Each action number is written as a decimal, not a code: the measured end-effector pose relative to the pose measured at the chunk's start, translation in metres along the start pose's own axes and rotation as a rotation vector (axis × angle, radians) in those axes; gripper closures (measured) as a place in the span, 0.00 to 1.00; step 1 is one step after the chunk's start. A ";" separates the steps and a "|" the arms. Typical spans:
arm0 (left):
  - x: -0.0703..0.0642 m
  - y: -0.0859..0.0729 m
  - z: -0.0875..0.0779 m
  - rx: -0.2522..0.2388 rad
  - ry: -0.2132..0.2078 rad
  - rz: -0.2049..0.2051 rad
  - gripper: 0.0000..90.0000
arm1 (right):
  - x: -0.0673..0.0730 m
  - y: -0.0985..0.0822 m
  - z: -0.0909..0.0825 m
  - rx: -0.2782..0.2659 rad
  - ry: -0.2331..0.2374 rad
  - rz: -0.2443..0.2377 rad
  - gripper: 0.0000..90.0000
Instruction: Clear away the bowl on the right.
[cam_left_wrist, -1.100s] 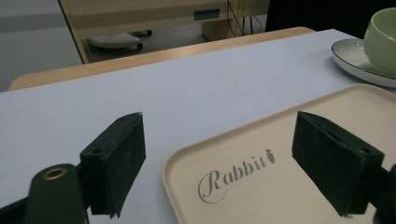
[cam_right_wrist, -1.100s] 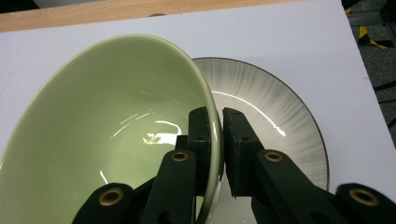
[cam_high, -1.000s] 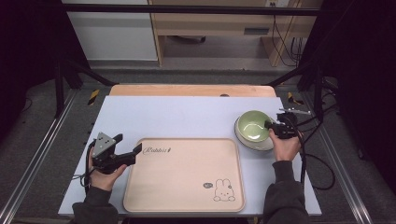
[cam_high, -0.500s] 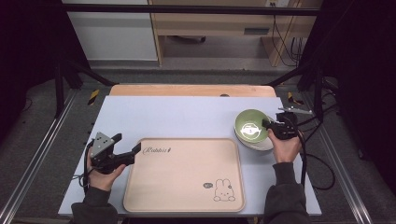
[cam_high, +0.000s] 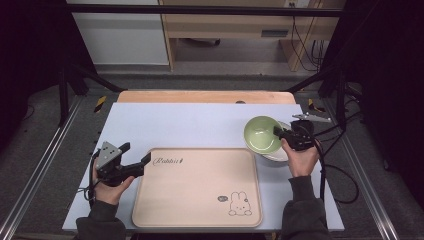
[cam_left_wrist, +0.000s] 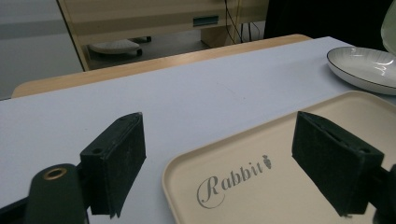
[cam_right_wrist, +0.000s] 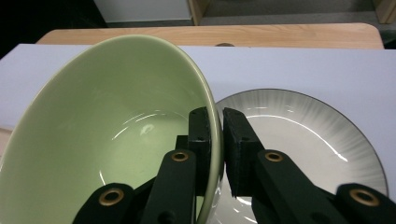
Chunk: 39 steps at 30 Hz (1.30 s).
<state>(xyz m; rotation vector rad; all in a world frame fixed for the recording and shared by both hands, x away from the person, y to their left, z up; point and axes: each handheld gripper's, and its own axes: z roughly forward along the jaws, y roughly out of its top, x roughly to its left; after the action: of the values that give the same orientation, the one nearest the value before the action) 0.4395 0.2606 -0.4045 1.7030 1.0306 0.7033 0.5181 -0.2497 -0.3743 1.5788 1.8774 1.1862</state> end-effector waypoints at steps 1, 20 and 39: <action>0.000 0.000 0.000 0.000 0.000 -0.002 0.19 | 0.002 0.000 -0.001 -0.002 0.009 0.001 0.92; -0.001 0.001 0.000 -0.001 -0.003 0.005 0.19 | 0.042 0.004 -0.007 -0.008 0.131 -0.088 0.92; -0.002 0.001 -0.001 -0.004 -0.005 0.008 0.19 | 0.073 0.002 -0.001 0.024 0.230 -0.136 0.92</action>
<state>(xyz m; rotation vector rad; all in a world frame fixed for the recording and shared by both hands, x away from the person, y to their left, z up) 0.4380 0.2589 -0.4030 1.7056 1.0193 0.7056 0.4980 -0.1812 -0.3572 1.3491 2.1125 1.3367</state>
